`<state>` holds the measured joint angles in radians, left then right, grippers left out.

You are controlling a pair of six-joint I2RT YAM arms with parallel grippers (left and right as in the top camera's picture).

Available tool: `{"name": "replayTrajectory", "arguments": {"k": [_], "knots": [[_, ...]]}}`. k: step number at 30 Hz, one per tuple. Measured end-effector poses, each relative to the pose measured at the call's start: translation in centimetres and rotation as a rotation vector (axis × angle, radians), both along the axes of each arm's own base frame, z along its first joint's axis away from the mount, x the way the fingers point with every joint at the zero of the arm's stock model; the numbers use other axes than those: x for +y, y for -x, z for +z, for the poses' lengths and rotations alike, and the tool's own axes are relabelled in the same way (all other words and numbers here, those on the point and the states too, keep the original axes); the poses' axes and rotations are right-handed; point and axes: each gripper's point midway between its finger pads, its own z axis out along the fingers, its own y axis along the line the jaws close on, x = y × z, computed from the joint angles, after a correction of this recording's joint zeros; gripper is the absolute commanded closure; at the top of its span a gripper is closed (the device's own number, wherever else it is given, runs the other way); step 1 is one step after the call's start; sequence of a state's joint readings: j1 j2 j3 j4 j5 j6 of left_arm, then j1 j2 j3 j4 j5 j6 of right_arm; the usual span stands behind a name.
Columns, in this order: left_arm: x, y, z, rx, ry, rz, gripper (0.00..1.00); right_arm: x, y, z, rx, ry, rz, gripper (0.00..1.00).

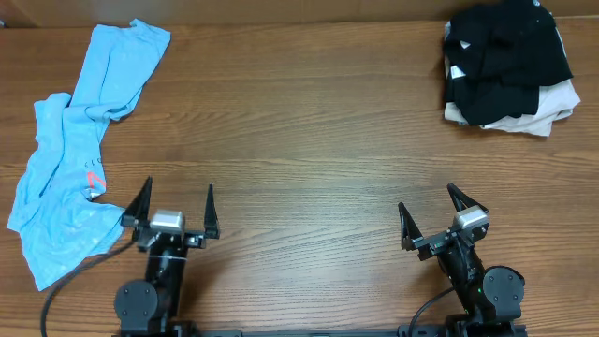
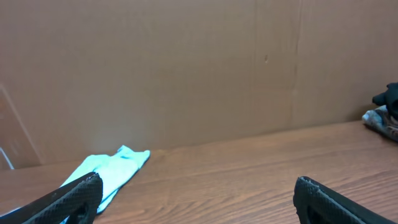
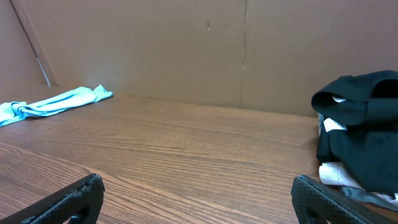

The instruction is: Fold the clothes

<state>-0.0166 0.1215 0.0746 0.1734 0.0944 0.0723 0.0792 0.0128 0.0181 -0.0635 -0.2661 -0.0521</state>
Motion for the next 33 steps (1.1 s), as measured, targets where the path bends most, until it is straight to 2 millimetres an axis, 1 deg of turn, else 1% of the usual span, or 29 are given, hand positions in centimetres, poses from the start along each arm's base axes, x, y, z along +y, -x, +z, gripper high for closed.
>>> {"name": "replayTrajectory", "arguments": {"k": [2, 5, 7, 10, 11, 33], "knots": [[0.1, 0.0, -1.3, 0.012, 0.004, 0.004, 0.00, 0.0, 0.0, 0.0, 0.000, 0.000, 0.000, 0.00], [0.4, -0.1, -3.4, 0.075, 0.014, 0.012, 0.00, 0.0, 0.0, 0.0, -0.001, 0.000, 0.000, 0.00], [0.6, 0.0, -4.4, 0.109, 0.018, 0.020, 0.00, 0.0, 0.0, 0.0, -0.001, 0.000, 0.000, 0.00], [0.8, 0.2, -6.5, 0.193, 0.022, 0.029, 0.00, 0.0, 0.0, 0.0, -0.001, 0.000, 0.000, 0.00], [0.8, 0.2, -6.8, 0.208, 0.025, 0.032, 0.00, 0.0, 0.0, 0.0, 0.000, 0.000, 0.000, 0.00], [0.9, 0.2, -6.8, 0.206, 0.041, 0.034, 0.00, 0.0, 0.0, 0.0, 0.000, 0.000, 0.000, 0.00]]}}
